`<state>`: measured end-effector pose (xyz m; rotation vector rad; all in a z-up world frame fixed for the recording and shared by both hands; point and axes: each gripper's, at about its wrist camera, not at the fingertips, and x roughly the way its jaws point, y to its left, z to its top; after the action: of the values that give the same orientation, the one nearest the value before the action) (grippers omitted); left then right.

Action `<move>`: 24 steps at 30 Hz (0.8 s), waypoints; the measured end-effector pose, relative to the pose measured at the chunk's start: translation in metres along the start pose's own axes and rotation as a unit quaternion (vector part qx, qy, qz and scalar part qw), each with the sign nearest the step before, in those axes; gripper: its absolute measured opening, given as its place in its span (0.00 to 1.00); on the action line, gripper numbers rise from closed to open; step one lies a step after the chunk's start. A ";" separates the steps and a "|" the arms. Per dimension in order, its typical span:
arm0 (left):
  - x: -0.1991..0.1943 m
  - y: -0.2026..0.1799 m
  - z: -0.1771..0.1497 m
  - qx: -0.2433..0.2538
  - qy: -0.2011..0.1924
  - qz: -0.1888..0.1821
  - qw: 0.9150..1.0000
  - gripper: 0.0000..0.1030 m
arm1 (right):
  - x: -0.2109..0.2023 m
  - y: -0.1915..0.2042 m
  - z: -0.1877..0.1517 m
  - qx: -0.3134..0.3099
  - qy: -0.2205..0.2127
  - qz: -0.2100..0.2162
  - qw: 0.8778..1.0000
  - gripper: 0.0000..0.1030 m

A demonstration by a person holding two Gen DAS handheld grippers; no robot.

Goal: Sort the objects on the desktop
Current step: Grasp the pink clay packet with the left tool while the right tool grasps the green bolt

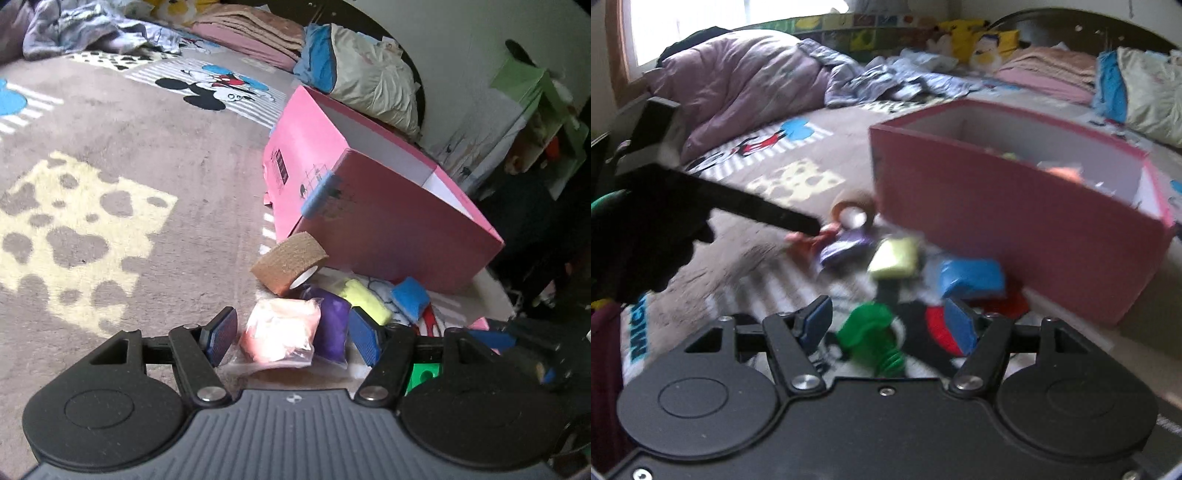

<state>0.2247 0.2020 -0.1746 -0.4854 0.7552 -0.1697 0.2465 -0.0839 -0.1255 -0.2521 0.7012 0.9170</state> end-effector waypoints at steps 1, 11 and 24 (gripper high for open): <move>0.002 0.003 0.000 -0.007 0.002 -0.004 1.000 0.64 | 0.002 0.002 0.000 -0.007 0.004 0.001 1.000 0.65; 0.009 0.009 -0.001 -0.001 0.006 -0.019 1.000 0.55 | 0.015 0.027 0.001 -0.081 0.026 0.013 0.996 0.65; -0.009 -0.005 -0.011 0.016 -0.009 0.019 1.000 0.40 | 0.028 0.030 -0.005 -0.062 0.047 0.000 0.997 0.37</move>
<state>0.2111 0.1967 -0.1739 -0.4413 0.7424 -0.1425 0.2317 -0.0503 -0.1451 -0.4086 0.7321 0.9544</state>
